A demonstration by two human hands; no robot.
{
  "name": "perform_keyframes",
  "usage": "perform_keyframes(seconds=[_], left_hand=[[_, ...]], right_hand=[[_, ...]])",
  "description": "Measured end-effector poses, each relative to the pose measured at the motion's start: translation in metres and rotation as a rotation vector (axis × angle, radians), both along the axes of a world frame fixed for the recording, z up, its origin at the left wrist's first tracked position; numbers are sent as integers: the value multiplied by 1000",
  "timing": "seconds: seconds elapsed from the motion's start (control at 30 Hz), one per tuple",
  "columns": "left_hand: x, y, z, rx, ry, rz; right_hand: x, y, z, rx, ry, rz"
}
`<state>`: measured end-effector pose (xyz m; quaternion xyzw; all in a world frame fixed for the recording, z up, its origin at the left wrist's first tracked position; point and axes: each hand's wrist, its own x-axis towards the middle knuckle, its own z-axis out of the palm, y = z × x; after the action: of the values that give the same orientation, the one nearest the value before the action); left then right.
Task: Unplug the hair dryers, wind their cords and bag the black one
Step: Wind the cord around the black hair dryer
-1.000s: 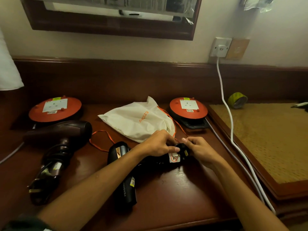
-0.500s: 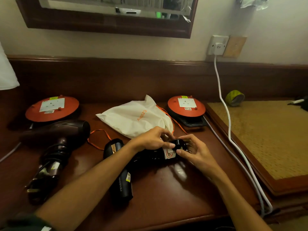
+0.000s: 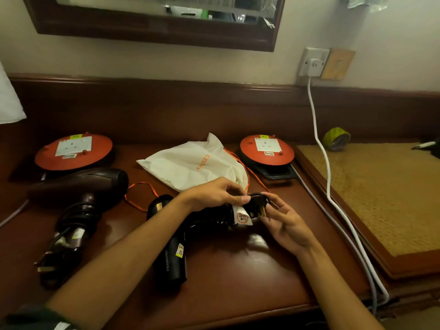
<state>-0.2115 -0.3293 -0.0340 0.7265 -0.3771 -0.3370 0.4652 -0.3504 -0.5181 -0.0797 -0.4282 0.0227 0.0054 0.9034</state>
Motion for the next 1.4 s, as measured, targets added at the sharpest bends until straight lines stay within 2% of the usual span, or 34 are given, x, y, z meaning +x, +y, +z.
perform_keyframes(seconds=[0.33,0.5,0.57,0.7,0.83,0.97,1.0,1.07,1.17,1.27,1.33,1.4], left_hand=[[2,-2,0,-27,28,1],[1,-9,-4,48,7,-32],[1,-13,-5,73,-3,1],[3,-15,-4,113,-44,-9],[1,-12,-3,174,-149,-161],[4,-12,-7,152,-188,-109],[4,-12,-6,164,-191,-110],[3,-12,-4,183,-211,-108],[-2,-11,-2,184,-221,-97],[-5,-10,-1,223,-315,-85],[-10,-8,6,266,-430,-64],[-20,2,22,260,-537,-19]], right_hand=[[2,6,-6,25,82,-99],[1,8,6,-173,100,-293],[-9,7,8,-322,62,-379],[-26,15,3,-1009,-38,-322],[-28,18,-7,-1186,-158,-467],[-29,19,-9,-1516,-355,-705],[-30,19,-10,-1544,-370,-741],[-34,22,-10,-1451,-326,-781],[-33,22,-7,-1087,-111,-753],[-27,14,-1,-806,81,-683],[-27,10,5,-783,132,-600],[-29,10,9,-947,117,-537]])
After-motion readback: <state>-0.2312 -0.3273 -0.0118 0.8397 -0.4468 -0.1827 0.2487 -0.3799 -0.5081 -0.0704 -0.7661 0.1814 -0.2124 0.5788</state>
